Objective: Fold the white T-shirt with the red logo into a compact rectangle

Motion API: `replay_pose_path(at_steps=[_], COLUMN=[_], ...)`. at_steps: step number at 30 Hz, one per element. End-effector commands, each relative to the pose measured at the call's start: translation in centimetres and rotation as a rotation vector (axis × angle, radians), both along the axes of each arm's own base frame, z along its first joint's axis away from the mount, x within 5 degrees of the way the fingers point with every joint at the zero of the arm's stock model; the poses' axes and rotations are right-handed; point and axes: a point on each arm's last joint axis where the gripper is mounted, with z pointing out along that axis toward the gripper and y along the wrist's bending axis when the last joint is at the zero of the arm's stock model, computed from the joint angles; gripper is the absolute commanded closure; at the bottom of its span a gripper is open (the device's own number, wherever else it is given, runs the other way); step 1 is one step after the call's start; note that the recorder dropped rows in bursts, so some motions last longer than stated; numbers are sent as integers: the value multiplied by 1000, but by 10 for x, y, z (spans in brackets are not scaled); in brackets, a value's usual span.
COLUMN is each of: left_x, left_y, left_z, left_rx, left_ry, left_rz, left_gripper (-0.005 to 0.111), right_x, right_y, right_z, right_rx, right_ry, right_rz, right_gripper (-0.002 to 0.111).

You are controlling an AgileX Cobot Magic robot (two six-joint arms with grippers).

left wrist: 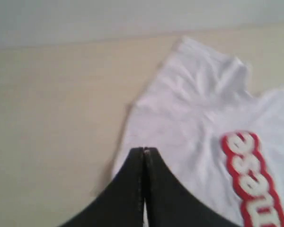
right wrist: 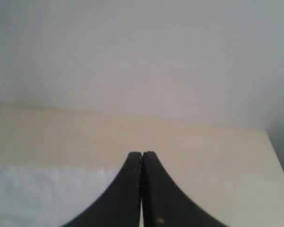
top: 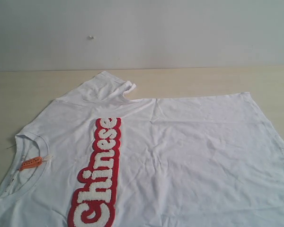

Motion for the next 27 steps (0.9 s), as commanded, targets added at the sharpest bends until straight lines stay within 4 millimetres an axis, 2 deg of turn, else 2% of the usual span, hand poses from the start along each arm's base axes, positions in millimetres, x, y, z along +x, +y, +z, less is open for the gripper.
replay_pose_path(at_steps=[1,4,8,12,15,17,19,20,24,27], left_x=[14,9,-6,-27,-31,-31,-32,-34,-34,-34], left_y=[-19,-23,-33,-43,-41,-38,-34,-30,-23,-21], left_z=[-25,-42,-68,-102,-119,-126,-131,-136,-146,-153], left_rx=[-10,76,176,295,381,426,479,524,626,666], left_ry=[209,316,387,386,370,363,372,382,375,352], left_rz=[-285,-486,-737,-1046,-1083,-1073,-1085,-1115,-1136,-1136], left_gripper=[107,107,107,107,106,102,90,71,21,23], right_x=[26,40,44,32,20,12,4,-3,-7,-9], right_y=[-3,4,15,17,16,15,13,11,5,6], right_z=[-31,-55,-78,-96,-115,-130,-148,-167,-194,-200], right_rx=[-34,-64,-92,-162,-251,-300,-347,-394,-512,-552], right_ry=[317,453,609,724,789,843,906,948,939,925], right_rz=[57,221,491,644,760,836,910,966,972,1023], right_gripper=[108,108,104,87,73,64,57,50,38,38])
